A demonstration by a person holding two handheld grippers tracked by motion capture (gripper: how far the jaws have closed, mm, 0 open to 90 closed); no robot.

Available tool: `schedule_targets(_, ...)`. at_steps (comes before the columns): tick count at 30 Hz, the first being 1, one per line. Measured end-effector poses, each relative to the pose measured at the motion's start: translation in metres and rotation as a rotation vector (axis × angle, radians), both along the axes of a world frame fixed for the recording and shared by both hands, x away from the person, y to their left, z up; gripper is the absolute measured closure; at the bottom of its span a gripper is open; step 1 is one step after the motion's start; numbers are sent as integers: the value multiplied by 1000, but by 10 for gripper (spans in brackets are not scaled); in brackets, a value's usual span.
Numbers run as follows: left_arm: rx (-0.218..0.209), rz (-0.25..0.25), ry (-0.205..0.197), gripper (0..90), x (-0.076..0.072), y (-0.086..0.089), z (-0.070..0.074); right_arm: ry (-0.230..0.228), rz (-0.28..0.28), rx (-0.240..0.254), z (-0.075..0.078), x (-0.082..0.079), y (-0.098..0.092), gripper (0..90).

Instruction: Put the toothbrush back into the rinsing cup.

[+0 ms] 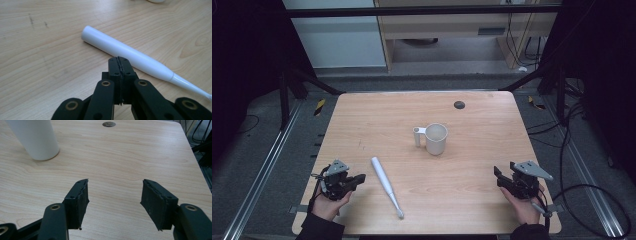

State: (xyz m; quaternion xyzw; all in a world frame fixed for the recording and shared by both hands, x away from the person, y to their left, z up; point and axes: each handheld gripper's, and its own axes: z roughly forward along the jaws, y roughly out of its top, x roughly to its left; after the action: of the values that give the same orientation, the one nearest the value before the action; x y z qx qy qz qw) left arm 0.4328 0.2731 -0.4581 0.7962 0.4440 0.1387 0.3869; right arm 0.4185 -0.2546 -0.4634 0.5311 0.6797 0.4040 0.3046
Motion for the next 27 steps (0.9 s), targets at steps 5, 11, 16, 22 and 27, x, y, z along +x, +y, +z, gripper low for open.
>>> schedule_targets(5, 20, -68, 18, 895, -4, -13, -2, 7, 5, -7, -2, 1, 1, 380)
schedule_targets(11, 26, -117, 42, 895, -6, -22, -4, 16, 7, -4, -3, 1, 0, 365)
schedule_targets(16, 49, -168, 69, 895, -8, -34, -8, 18, 2, -9, -4, 2, 1, 346)
schedule_targets(22, 68, -224, 86, 895, -11, -45, -10, 25, -2, -13, -5, 3, 0, 332)
schedule_targets(27, 77, -254, 101, 895, -13, -51, -12, 31, 0, -10, -6, 3, 0, 320)
